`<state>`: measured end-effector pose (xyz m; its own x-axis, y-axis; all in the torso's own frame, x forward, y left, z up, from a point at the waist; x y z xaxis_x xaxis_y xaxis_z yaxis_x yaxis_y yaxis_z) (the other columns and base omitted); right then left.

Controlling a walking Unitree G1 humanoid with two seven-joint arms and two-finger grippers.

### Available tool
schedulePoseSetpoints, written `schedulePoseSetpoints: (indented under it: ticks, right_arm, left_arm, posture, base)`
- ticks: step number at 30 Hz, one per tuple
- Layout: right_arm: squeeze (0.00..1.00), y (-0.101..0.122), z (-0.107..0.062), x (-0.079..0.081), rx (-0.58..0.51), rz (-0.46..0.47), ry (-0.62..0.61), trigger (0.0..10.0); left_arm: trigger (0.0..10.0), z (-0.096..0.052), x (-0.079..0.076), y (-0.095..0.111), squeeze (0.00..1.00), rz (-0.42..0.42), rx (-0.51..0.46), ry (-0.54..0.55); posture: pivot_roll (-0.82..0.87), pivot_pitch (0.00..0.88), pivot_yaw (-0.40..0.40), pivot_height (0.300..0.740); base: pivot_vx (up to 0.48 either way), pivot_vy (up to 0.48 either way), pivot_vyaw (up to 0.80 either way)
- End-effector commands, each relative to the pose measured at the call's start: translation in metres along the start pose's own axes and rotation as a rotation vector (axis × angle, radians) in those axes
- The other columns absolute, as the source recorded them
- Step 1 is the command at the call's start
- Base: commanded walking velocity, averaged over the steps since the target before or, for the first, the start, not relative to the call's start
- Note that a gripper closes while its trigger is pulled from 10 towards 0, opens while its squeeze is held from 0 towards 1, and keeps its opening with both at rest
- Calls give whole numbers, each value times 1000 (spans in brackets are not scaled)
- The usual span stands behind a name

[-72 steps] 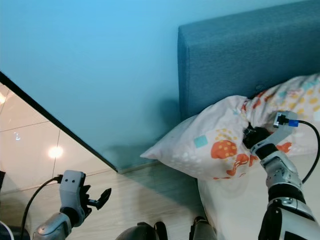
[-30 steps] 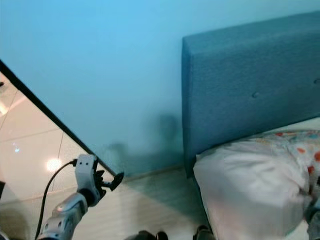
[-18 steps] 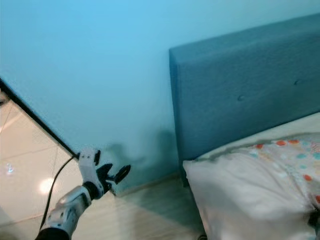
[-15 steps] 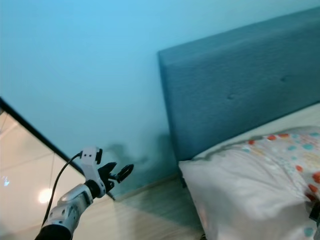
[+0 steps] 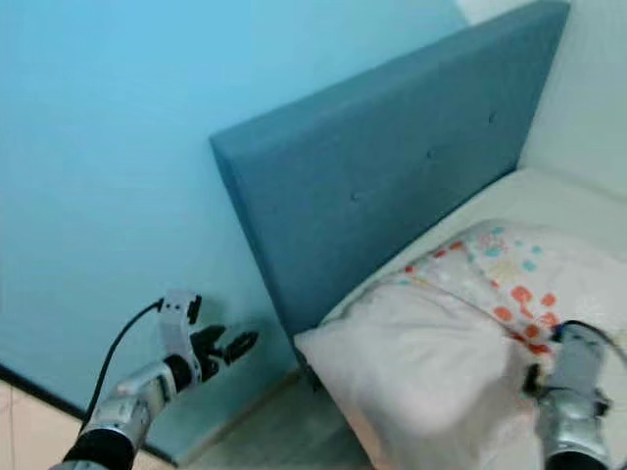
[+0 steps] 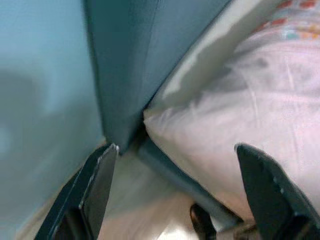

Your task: Clean up the room

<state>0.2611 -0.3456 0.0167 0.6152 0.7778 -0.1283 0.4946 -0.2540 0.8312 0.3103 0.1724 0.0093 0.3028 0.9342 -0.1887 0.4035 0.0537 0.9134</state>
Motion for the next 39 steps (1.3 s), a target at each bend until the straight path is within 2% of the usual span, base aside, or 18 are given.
schedulePoseSetpoints:
  ticks: [1,3,4,6,12,21,24,33,39]
  right_arm:
    - [0,-13,-2,7,43,-24,18,10000]
    - [0,-17,-3,13,52,-34,39,10000]
    - [0,-22,-5,22,63,-43,73,10000]
    - [0,-27,-6,31,71,-53,105,10000]
    - [0,-37,-8,43,99,-86,152,10000]
    - [0,-48,-11,52,129,-110,184,10000]
    - [0,-48,-12,54,129,-114,197,10000]
    - [0,-38,-10,60,98,-103,224,10000]
    - [0,-20,-11,75,40,-81,278,10000]
  left_arm:
    - [10000,-2,2,-13,0,-13,44,37]
    - [10000,-3,2,-19,0,-37,56,48]
    - [10000,-4,1,-26,0,-73,68,62]
    - [10000,-4,0,-30,0,-115,69,75]
    - [10000,0,-3,-33,0,-183,69,107]
    - [10000,2,-5,-35,0,-203,74,135]
    - [10000,4,-5,-31,0,-183,62,147]
    - [10000,10,-3,-19,0,-134,25,219]
    - [10000,13,2,-10,0,-146,-1,295]
  posture:
    - [-81,66,92,740]
    - [-86,61,91,740]
    - [-87,60,89,740]
    - [-96,55,83,740]
    - [-99,52,79,740]
    - [-98,52,73,740]
    - [-99,47,69,740]
    - [-106,39,70,740]
    - [-110,29,75,740]
  base:
    - [0,0,-706]
    - [0,0,-706]
    - [0,0,-706]
    - [0,0,-706]
    - [0,0,-706]
    - [0,0,-706]
    - [0,0,-702]
    - [0,0,-706]
    - [0,0,-706]
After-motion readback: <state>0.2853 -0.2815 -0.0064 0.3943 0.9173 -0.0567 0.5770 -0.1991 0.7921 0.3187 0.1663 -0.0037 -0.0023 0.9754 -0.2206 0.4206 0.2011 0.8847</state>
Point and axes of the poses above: a point about 5 cm out from each wrist's last joint towards the gripper, its own z axis pointing out of the wrist towards the gripper, its own y axis along the axis of the wrist's last joint, x = y × z, the point moved 2 cm from there along z, pointing out of the wrist towards the gripper, and after that the axes turned 5 degrees about z, right-handed, at the moved point
